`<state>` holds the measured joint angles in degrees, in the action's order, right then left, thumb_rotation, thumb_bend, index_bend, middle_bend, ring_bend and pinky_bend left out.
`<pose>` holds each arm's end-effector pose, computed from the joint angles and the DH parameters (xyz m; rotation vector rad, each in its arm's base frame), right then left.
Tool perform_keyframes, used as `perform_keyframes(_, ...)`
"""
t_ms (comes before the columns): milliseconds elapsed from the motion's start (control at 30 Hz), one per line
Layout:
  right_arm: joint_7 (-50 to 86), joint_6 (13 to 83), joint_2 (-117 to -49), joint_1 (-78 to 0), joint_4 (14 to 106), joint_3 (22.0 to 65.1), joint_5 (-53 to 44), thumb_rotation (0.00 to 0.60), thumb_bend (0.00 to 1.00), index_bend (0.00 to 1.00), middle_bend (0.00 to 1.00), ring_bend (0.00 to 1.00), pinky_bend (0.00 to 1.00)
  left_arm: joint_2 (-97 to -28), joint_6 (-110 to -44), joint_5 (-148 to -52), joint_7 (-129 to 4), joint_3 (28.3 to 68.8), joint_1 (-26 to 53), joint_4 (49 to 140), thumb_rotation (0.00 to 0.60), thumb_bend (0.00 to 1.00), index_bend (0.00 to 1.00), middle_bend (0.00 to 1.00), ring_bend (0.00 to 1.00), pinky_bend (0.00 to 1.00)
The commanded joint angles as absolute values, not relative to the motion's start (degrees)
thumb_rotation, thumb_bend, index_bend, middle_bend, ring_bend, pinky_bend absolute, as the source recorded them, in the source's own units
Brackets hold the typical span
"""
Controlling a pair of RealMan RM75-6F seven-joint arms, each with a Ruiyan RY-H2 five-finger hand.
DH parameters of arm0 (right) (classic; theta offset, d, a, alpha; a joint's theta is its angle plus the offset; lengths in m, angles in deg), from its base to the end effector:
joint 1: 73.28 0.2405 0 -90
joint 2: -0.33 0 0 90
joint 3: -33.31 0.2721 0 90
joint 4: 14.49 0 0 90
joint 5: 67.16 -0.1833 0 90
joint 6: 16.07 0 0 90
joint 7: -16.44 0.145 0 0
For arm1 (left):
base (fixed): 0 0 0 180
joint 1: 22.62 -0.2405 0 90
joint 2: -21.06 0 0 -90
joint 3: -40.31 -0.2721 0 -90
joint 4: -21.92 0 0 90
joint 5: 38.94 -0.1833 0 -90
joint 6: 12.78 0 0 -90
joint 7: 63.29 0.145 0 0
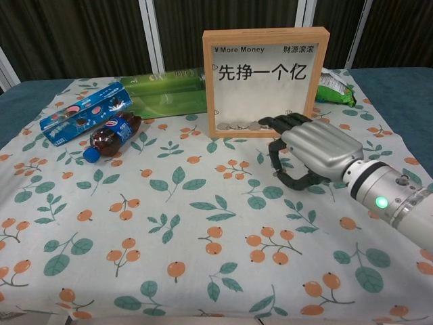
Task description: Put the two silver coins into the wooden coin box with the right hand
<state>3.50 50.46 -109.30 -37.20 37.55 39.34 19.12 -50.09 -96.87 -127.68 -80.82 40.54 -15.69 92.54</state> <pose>-0.1899 -0.3257 -0.0629 1.8688 -0.5972 0.9774 -0.3622 0.1900 0.1752 -1.4374 -0.9491 -0.9452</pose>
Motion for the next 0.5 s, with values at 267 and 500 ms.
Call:
perform_keyframes(267, 0.11, 62.52, -92.74, -39.00, 64.00, 45.14, 22.78, 0.600, 0.61, 0.72, 0.15, 0.00, 0.00, -49.83, -98.10, -128.41, -79.70, 40.42, -16.04, 94.05, 0.600, 0.35, 0.00, 0.00, 0.00, 0.00)
perform_keyframes(500, -1.93, 65.35, -88.05, -39.39, 70.60, 48.55, 22.74, 0.600, 0.61, 0.72, 0.16, 0.00, 0.00, -49.73, -98.44, -128.72, -79.43, 40.38, -16.06, 94.43, 0.600, 0.35, 0.00, 0.00, 0.00, 0.00)
